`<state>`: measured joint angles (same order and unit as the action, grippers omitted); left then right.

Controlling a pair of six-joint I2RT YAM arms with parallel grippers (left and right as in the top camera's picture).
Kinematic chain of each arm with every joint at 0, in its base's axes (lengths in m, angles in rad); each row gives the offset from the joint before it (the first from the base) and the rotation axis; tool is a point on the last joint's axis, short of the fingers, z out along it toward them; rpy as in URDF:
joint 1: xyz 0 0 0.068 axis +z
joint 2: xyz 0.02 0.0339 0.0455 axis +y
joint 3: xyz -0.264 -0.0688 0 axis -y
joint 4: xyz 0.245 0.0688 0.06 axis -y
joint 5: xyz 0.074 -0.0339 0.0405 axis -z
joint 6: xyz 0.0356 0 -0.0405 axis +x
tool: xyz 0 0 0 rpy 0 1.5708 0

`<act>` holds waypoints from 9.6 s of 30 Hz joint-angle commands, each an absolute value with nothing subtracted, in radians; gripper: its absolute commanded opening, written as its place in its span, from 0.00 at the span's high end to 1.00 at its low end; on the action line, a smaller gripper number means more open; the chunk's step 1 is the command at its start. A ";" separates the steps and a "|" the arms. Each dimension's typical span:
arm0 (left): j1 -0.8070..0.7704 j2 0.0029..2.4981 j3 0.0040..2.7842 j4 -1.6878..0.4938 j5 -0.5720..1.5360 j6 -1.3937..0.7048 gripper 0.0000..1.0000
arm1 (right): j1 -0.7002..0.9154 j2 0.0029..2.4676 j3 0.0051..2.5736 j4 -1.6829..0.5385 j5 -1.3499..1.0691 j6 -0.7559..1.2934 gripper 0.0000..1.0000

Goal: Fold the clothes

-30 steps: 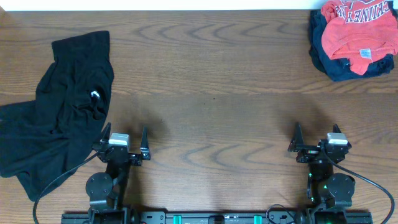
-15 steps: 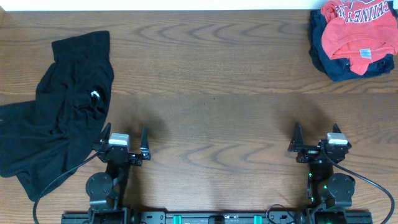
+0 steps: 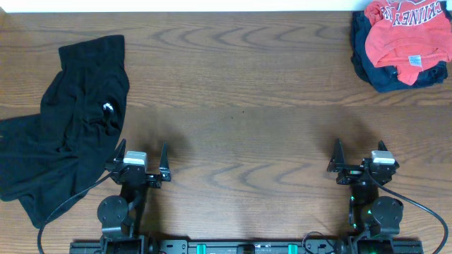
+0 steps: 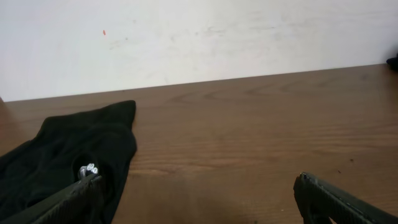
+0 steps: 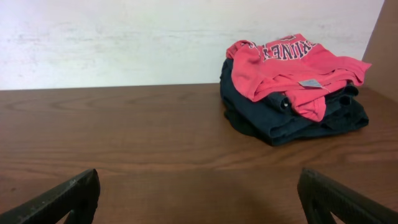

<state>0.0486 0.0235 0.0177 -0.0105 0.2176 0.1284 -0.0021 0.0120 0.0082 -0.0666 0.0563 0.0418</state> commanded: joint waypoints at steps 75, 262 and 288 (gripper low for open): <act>0.049 0.734 0.722 -0.432 0.228 -0.023 0.02 | 0.000 0.458 0.444 -0.073 -0.276 -0.024 0.01; -0.384 1.746 1.822 -0.823 0.186 -0.267 0.03 | -0.108 1.766 1.491 -0.479 -0.606 -0.042 0.25; 0.139 1.719 1.810 -1.125 -0.099 -0.252 0.02 | 0.524 2.056 1.490 -0.534 -0.052 -0.046 0.19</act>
<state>0.1295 1.7203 1.8145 -1.1202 -0.0792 -0.2619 0.5083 2.0499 1.4780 -0.5293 -0.0731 -0.0380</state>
